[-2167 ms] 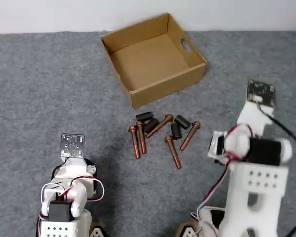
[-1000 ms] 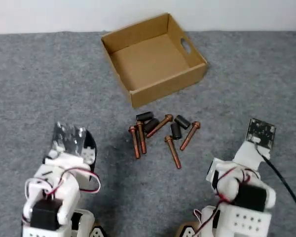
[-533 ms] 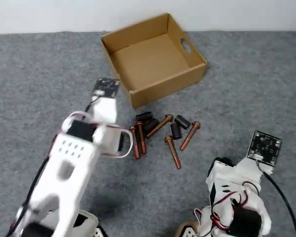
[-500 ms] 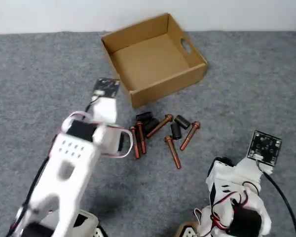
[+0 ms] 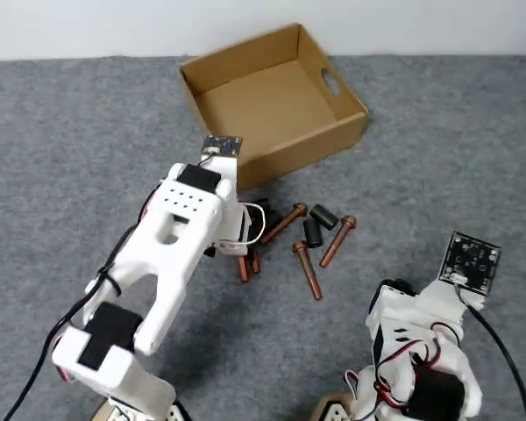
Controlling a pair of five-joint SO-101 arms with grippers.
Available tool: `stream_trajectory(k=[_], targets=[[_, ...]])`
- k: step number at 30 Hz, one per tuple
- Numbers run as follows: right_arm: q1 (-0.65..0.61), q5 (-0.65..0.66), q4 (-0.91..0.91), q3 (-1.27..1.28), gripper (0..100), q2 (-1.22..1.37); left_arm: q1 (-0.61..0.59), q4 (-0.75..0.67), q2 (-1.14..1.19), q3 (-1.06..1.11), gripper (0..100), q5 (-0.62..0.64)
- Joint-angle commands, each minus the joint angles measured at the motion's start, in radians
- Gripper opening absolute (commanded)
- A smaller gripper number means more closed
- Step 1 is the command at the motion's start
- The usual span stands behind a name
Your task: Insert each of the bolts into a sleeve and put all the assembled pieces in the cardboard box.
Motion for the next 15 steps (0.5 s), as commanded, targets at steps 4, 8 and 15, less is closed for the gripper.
stream_trajectory(k=[4,8,15], targets=[[0.01,-0.003,-0.018,-0.006,0.8,-0.005,-0.011,-0.114,0.063,-0.064,24,0.069],[0.01,-0.003,-0.019,-0.006,0.8,-0.005,-0.015,-0.178,0.126,-0.064,23,0.081],[0.01,-0.003,-0.019,-0.005,0.8,-0.005,-0.015,-0.27,0.187,-0.065,11,0.078]])
